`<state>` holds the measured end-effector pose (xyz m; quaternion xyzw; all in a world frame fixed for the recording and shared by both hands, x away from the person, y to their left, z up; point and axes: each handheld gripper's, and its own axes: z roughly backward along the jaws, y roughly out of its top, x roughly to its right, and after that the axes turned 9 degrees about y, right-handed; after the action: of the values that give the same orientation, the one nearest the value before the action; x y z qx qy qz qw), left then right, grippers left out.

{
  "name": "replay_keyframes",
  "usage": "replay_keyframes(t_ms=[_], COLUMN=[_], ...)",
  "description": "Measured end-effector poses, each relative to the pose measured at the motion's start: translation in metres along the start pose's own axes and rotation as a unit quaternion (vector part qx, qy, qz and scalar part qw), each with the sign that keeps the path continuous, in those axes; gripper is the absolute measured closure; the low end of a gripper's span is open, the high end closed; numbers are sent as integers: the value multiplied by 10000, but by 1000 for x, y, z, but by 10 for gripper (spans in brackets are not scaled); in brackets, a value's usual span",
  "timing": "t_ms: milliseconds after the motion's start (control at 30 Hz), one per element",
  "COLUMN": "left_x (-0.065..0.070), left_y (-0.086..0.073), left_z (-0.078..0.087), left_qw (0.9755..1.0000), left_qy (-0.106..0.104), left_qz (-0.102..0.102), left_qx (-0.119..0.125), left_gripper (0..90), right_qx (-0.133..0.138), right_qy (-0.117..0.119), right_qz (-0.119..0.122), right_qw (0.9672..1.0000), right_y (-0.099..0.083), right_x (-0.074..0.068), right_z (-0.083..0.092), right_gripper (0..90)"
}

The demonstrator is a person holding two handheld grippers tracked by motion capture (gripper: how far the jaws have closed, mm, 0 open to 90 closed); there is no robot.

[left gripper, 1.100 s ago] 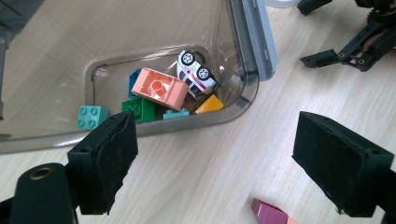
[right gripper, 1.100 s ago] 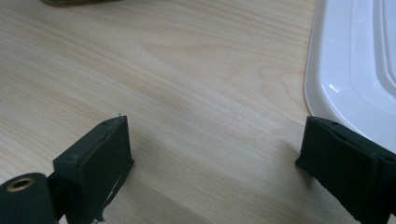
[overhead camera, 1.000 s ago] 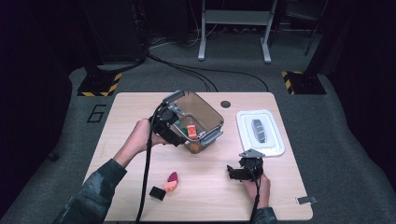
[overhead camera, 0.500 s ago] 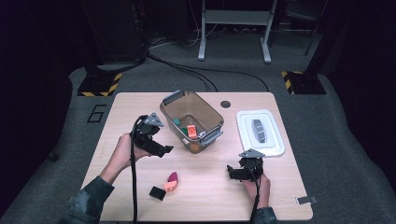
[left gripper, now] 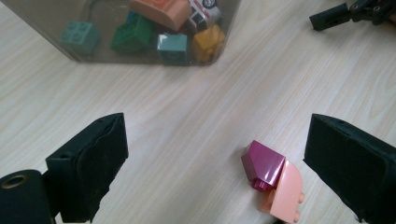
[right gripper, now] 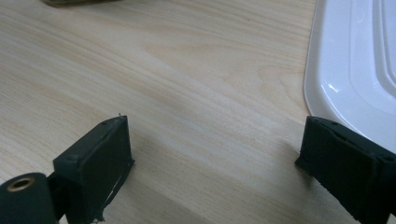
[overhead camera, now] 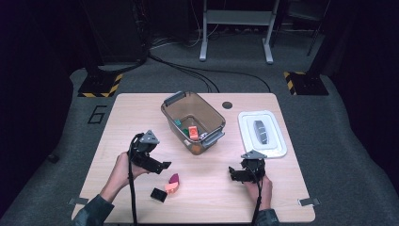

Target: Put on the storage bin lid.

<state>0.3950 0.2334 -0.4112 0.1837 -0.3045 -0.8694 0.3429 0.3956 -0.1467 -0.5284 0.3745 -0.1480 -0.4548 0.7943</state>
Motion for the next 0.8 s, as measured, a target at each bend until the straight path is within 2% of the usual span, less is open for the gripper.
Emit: replay_keyframes(t_ms=[133,233,333,433,533,567,600,633,667,767,800], left_x=[7,15,20,21,22,22,23,23,24,24,24], left_y=[-9,-15,-22,-27,-41,-41,-50,-50,-60,-67,-77], left_z=[-6,-10,-13,-14,-14,-14,-12,-12,-12,-10,-10], left_qw=[10000,10000,9999,9998,9997,9997,9996,9996,9995,9995,9994], left_qy=[-61,-10,-56,-108,-132,-132,-129,-129,-144,-158,-270], left_qz=[12,-39,12,23,160,160,210,210,243,233,210], left_qx=[-36,-85,-97,-135,-162,-162,-164,-164,-152,-159,-96], left_gripper=[61,60,61,59,56,54,53,51,48,45,48], right_qx=[0,0,0,1,1,1,0,0,-1,0,0], right_qy=[-1,0,0,-2,-2,-2,-2,-2,-1,-2,-3], right_qz=[-1,1,0,-1,0,0,0,0,0,1,0], right_qw=[10000,10000,10000,10000,10000,10000,10000,10000,10000,10000,10000], right_y=[0,0,0,0,0,0,0,0,0,0,0], right_x=[0,0,0,0,0,0,0,0,0,0,0], right_z=[0,0,0,0,0,0,0,0,0,0,0], right_gripper=[79,79,79,79,79,79,79,79,79,79,79])
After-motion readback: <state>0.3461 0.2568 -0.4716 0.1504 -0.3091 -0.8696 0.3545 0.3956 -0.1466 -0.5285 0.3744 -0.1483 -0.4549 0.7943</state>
